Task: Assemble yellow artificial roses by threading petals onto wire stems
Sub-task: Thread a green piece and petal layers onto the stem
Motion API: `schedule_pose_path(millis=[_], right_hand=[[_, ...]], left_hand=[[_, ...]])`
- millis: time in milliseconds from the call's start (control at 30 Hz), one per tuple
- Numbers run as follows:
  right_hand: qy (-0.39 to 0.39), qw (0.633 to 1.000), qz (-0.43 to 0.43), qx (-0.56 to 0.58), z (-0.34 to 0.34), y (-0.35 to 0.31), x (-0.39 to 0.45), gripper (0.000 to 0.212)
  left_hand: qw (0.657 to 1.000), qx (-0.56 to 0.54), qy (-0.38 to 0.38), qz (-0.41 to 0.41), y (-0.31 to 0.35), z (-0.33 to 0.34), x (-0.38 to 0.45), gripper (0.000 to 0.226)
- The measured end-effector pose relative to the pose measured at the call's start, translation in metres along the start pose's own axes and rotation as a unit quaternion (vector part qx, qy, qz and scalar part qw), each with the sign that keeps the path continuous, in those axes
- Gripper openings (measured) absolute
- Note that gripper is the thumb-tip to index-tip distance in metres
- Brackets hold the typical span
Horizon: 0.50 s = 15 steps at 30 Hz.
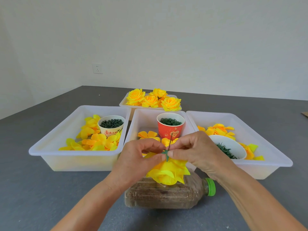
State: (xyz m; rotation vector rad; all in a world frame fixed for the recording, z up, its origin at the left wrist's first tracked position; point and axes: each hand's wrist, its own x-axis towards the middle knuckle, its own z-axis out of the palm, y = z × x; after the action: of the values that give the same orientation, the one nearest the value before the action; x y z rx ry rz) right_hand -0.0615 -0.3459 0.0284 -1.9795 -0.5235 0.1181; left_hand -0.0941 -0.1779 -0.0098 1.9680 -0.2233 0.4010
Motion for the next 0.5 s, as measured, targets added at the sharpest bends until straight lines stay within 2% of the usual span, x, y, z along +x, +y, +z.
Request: schedule_pose_path(millis=[100,200,267,333,433,500], right_hand=[[0.005,1.000,-0.015,-0.026,0.000,0.001,0.001,0.002],[0.009,0.999,-0.024,-0.032,0.000,0.004,0.001,0.002],[0.002,0.999,-0.029,-0.037,-0.001,0.004,0.002,0.005],[-0.003,0.998,-0.043,-0.054,-0.001,0.003,0.004,0.009],[-0.007,0.994,-0.061,-0.091,-0.001,0.004,0.006,0.020],[-0.007,0.993,-0.063,-0.099,0.001,0.005,0.007,0.021]], left_hand=[[0.998,0.034,0.035,0.025,0.001,0.003,-0.001,0.018],[0.980,0.137,0.065,0.126,0.001,0.003,-0.002,0.011],[0.943,0.232,0.074,0.226,0.004,0.002,-0.001,0.006],[0.891,0.329,0.062,0.305,0.007,0.000,0.000,0.016],[0.825,0.433,0.034,0.361,0.014,-0.004,0.002,0.014],[0.805,0.458,0.020,0.376,0.017,-0.005,0.003,0.015]])
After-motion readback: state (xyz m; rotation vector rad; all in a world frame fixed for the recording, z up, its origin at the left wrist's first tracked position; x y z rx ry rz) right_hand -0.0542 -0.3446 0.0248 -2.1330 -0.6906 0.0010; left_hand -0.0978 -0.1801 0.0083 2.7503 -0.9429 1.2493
